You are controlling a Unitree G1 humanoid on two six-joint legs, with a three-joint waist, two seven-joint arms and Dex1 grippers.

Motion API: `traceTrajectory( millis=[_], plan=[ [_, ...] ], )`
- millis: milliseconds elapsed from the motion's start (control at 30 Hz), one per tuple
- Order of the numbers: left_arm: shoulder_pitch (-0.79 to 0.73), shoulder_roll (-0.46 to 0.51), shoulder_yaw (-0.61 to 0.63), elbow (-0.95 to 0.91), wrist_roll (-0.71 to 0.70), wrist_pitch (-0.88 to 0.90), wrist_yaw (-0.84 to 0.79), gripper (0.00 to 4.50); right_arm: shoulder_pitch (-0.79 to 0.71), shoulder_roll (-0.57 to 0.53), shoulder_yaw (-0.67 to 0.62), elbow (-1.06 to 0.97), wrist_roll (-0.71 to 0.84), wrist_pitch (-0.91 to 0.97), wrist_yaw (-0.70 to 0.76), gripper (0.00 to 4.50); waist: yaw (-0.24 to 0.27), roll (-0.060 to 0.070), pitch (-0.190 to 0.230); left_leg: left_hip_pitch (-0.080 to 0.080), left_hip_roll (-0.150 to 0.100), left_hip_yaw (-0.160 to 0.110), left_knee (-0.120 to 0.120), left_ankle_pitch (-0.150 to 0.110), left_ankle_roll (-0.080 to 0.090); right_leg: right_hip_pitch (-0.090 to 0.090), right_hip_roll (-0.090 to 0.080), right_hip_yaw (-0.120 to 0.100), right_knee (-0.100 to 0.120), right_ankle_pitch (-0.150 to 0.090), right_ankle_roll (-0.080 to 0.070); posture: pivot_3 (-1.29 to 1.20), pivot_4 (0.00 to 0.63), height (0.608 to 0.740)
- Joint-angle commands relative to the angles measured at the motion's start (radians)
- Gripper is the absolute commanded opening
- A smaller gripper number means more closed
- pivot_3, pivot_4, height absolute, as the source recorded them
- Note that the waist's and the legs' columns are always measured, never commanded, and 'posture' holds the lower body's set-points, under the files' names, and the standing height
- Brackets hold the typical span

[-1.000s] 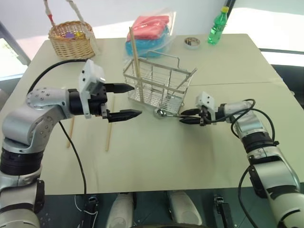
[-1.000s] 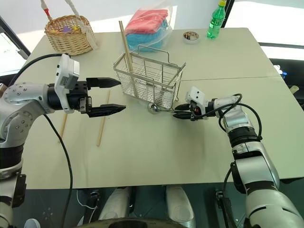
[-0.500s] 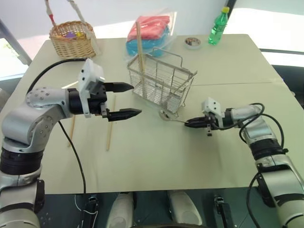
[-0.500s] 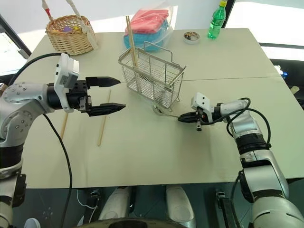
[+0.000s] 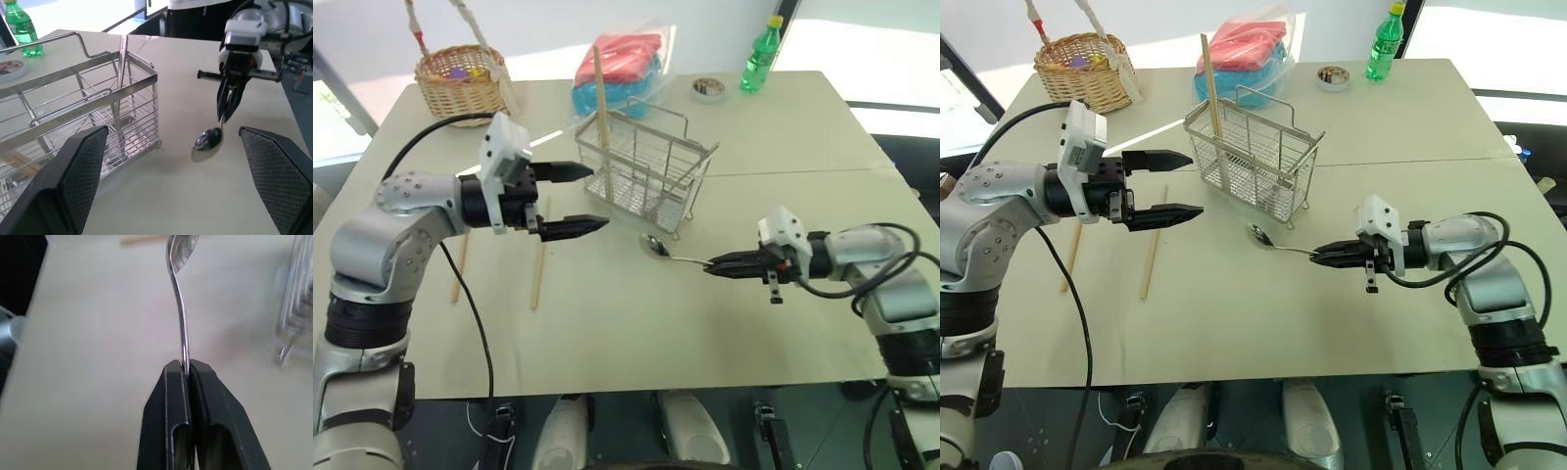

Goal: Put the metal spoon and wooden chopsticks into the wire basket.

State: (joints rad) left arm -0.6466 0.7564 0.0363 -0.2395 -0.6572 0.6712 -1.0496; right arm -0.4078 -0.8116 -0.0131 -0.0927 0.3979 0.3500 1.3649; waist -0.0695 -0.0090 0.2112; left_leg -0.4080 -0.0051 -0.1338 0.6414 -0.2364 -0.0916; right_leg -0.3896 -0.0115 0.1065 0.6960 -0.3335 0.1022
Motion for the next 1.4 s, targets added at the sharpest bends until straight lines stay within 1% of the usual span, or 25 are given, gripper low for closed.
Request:
traceTrajectory(
  millis=[33, 133, 233, 300, 367, 433, 533, 567, 667, 767, 867, 967, 1100, 1400],
  plan=[
    [-0.018, 0.003, 0.014, -0.011, 0.002, -0.022, -0.008, 4.5, -0.015, -0.053, -0.088, -0.138, 0.084, 0.061, -0.033, 0.02, 0.002, 0.0, 0.0, 0.0, 0.0, 0.0, 0.001, 0.0, 0.0, 0.0, 0.0, 0.0, 0.001, 0.0, 0.0, 0.0, 0.15, 0.74],
    [-0.014, 0.003, 0.014, -0.01, 0.005, -0.028, -0.009, 4.5, -0.1, -0.101, -0.105, -0.126, 0.074, 0.061, -0.043, 0.02, 0.002, 0.0, 0.0, 0.0, 0.0, 0.0, 0.005, 0.0, 0.0, 0.002, 0.0, 0.0, 0.002, 0.0, 0.0, 0.0, 0.15, 0.74],
    [-0.017, 0.004, 0.016, -0.001, 0.009, -0.035, -0.012, 4.5, -0.254, -0.139, -0.059, -0.018, -0.008, -0.017, -0.032, 0.02, -0.001, 0.0, 0.0, 0.0, 0.0, 0.001, 0.006, 0.0, 0.001, 0.002, 0.0, 0.001, 0.002, 0.001, 0.001, 0.0, 0.15, 0.74],
    [-0.02, 0.001, 0.018, 0.004, 0.013, -0.039, -0.011, 4.5, -0.363, -0.138, -0.013, 0.077, -0.07, -0.076, -0.028, 0.02, -0.001, 0.0, 0.0, 0.001, 0.0, 0.002, 0.006, 0.001, 0.001, 0.002, 0.0, 0.001, 0.002, 0.001, 0.001, 0.0, 0.15, 0.74],
    [-0.021, -0.004, 0.018, 0.007, 0.017, -0.043, -0.007, 4.5, -0.483, -0.123, 0.042, 0.216, -0.153, -0.175, -0.022, 0.02, 0.0, 0.0, 0.0, 0.001, 0.0, 0.002, 0.006, 0.001, 0.002, 0.001, 0.0, 0.001, 0.002, 0.001, 0.001, 0.0, 0.15, 0.74],
    [-0.022, -0.008, 0.017, 0.006, 0.018, -0.045, -0.004, 4.5, -0.559, -0.109, 0.081, 0.325, -0.214, -0.267, -0.015, 0.02, 0.0, 0.0, 0.0, 0.001, 0.0, 0.002, 0.005, 0.001, 0.002, 0.001, 0.0, 0.0, 0.002, 0.001, 0.0, 0.0, 0.15, 0.74],
    [-0.016, -0.011, 0.021, -0.002, 0.015, -0.044, 0.003, 4.5, -0.661, -0.088, 0.151, 0.513, -0.346, -0.474, -0.047, 0.02, 0.0, 0.0, 0.0, -0.001, 0.0, 0.002, 0.004, 0.001, 0.002, -0.001, -0.001, 0.0, 0.001, 0.001, 0.0, 0.0, 0.15, 0.74],
    [-0.013, -0.011, 0.023, -0.005, 0.014, -0.043, 0.005, 4.5, -0.69, -0.082, 0.175, 0.574, -0.393, -0.554, -0.066, 0.02, 0.0, 0.0, 0.0, -0.001, 0.0, 0.002, 0.004, 0.001, 0.002, -0.001, -0.002, 0.0, 0.001, 0.001, 0.001, 0.0, 0.15, 0.74],
    [-0.001, -0.008, 0.033, -0.021, 0.008, -0.04, 0.018, 4.5, -0.755, -0.06, 0.227, 0.735, -0.479, -0.712, -0.082, 0.02, 0.0, 0.0, 0.0, -0.002, 0.0, 0.003, 0.002, 0.001, 0.002, -0.003, -0.003, 0.001, 0.001, 0.001, 0.001, 0.0, 0.15, 0.74],
    [0.003, -0.001, 0.043, -0.028, 0.004, -0.034, 0.027, 4.5, -0.792, -0.045, 0.252, 0.844, -0.517, -0.826, -0.081, 0.02, -0.001, 0.0, 0.0, -0.002, 0.0, 0.003, 0.002, 0.001, 0.002, -0.003, -0.002, 0.001, 0.001, 0.001, 0.001, 0.0, 0.15, 0.74],
    [0.004, 0.005, 0.05, -0.03, 0.003, -0.033, 0.034, 4.5, -0.826, -0.019, 0.241, 0.9, -0.506, -0.834, -0.071, 0.02, -0.003, 0.0, 0.0, -0.002, 0.0, 0.003, 0.002, 0.001, 0.002, -0.003, -0.002, 0.001, 0.001, 0.001, 0.001, 0.0, 0.15, 0.74],
    [0.008, 0.008, 0.056, -0.035, 0.001, -0.029, 0.038, 4.5, -0.832, -0.007, 0.221, 0.901, -0.472, -0.816, -0.042, 0.02, -0.003, 0.0, 0.0, -0.001, 0.0, 0.002, 0.003, 0.001, 0.002, -0.002, -0.002, 0.001, 0.002, 0.001, 0.001, 0.0, 0.15, 0.74],
    [0.013, 0.01, 0.059, -0.04, 0.0, -0.025, 0.04, 4.5, -0.808, -0.008, 0.191, 0.856, -0.426, -0.768, -0.011, 0.02, -0.002, 0.001, 0.001, -0.001, 0.0, 0.002, 0.003, 0.001, 0.002, -0.002, -0.001, 0.001, 0.002, 0.001, 0.0, 0.0, 0.15, 0.74],
    [-0.017, 0.007, 0.047, -0.01, 0.008, -0.032, 0.03, 4.5, -0.769, -0.034, 0.122, 0.768, -0.352, -0.65, 0.005, 0.02, -0.001, 0.001, 0.001, -0.001, 0.0, 0.002, 0.003, 0.001, 0.002, -0.002, -0.002, 0.001, 0.002, 0.001, 0.001, 0.0, 0.15, 0.74]
  ],
)
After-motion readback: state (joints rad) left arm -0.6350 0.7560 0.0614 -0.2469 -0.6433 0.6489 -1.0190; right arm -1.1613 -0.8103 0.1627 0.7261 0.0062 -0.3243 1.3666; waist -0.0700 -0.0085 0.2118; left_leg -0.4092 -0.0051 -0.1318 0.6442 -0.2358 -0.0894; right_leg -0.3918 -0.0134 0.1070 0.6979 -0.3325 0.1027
